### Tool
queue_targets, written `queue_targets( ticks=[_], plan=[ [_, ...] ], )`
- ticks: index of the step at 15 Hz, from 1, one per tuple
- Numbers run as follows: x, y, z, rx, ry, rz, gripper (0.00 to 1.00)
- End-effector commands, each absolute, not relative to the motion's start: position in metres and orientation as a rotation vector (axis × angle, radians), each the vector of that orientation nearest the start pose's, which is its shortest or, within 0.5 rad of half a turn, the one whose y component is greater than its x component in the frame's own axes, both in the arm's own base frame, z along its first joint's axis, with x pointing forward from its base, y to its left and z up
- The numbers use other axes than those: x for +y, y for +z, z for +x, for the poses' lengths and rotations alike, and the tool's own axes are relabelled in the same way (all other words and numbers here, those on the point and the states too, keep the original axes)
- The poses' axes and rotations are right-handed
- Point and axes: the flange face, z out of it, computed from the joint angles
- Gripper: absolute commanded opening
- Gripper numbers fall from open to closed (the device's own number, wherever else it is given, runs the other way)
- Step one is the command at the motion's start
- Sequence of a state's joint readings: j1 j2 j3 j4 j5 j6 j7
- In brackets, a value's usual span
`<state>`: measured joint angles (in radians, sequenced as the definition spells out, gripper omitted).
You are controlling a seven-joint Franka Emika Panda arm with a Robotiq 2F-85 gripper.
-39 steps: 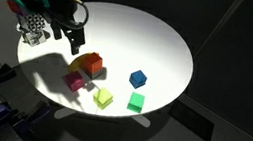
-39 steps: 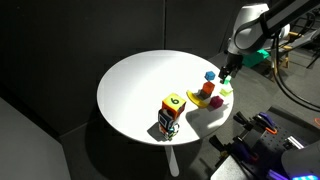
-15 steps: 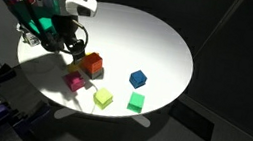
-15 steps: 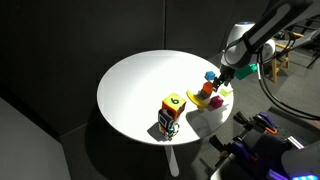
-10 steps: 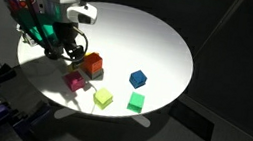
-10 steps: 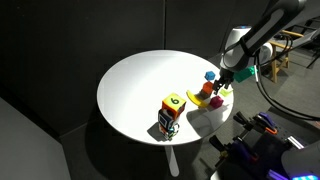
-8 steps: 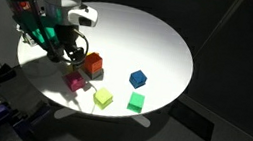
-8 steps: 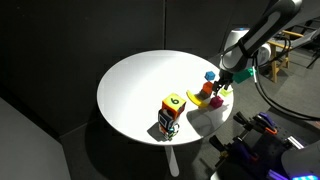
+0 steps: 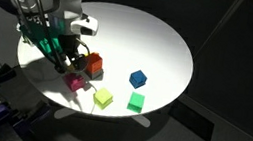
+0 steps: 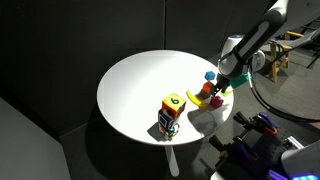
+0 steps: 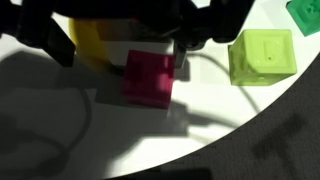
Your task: Put the pink block on top of the stack on the right.
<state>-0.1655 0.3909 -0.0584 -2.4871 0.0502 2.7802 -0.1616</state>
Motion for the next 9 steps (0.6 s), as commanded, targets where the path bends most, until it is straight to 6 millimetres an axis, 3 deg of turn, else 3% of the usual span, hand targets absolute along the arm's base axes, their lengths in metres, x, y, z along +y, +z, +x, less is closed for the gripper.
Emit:
queue_targets(
  ticks=[1,9],
  plan=[
    [-0.111,0.120,0.447,0.170,0.116,-3.112,1.00],
    [-0.122,0.103,0.444,0.210,0.112,-3.111,1.00]
  ],
)
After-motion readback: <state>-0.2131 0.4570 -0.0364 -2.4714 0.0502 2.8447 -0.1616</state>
